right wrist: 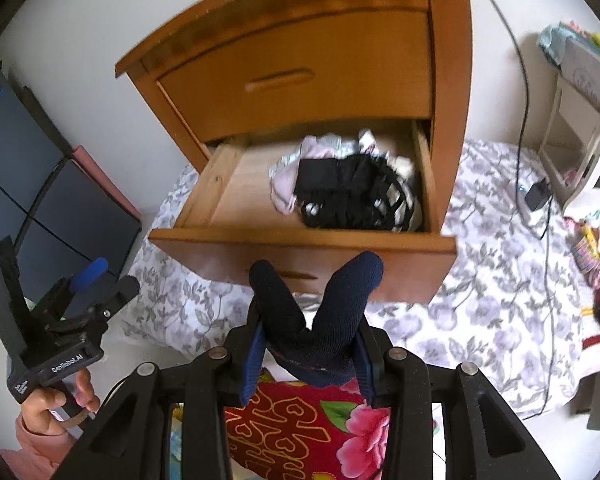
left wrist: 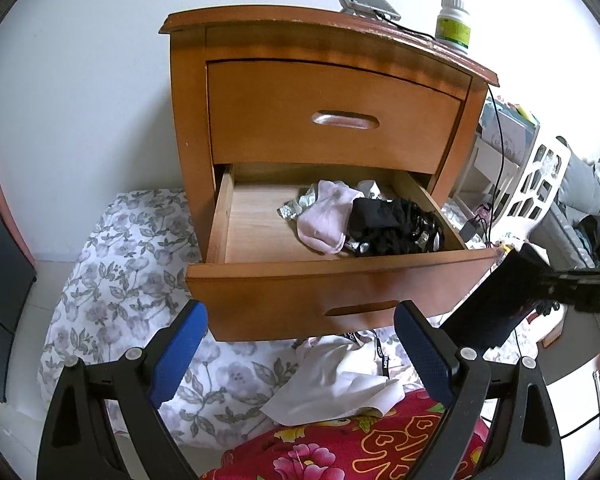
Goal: Organize soft objects
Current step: 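Lift the navy cap up out of the drawer with the right gripper, then lower the navy cap onto the white garment and open the right gripper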
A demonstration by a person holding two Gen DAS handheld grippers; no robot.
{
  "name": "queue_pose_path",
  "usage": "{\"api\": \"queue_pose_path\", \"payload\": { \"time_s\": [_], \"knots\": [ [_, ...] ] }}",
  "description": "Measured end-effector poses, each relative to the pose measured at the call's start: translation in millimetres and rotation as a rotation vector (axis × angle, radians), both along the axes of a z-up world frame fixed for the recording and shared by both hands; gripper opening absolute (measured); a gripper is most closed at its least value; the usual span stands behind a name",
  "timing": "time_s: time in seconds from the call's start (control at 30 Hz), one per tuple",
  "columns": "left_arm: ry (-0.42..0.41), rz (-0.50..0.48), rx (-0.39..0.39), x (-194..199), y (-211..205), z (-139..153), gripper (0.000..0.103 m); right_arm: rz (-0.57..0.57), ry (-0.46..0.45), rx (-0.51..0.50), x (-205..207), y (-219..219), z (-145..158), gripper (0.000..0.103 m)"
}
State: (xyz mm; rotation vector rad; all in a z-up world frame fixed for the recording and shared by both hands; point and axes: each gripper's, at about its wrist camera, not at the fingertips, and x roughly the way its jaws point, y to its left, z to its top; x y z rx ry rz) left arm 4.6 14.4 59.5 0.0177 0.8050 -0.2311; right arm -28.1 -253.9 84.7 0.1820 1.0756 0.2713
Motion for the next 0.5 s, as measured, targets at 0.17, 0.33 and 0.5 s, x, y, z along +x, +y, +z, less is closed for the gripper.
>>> {"api": "queue_pose_path", "payload": {
  "time_s": [0.17,0.33,0.5],
  "knots": [
    [0.01,-0.004,0.009,1,-1,-4,0.095,0.015,0.042,0.024,3,12,-21,0.041],
    [0.021,-0.001,0.012,3,1,-7,0.095,0.027,0.079,0.034,9,25,-41,0.041],
    [0.032,0.004,0.009,5,3,-11,0.095,0.034,0.145,0.037,20,34,-69,0.041]
  ]
}}
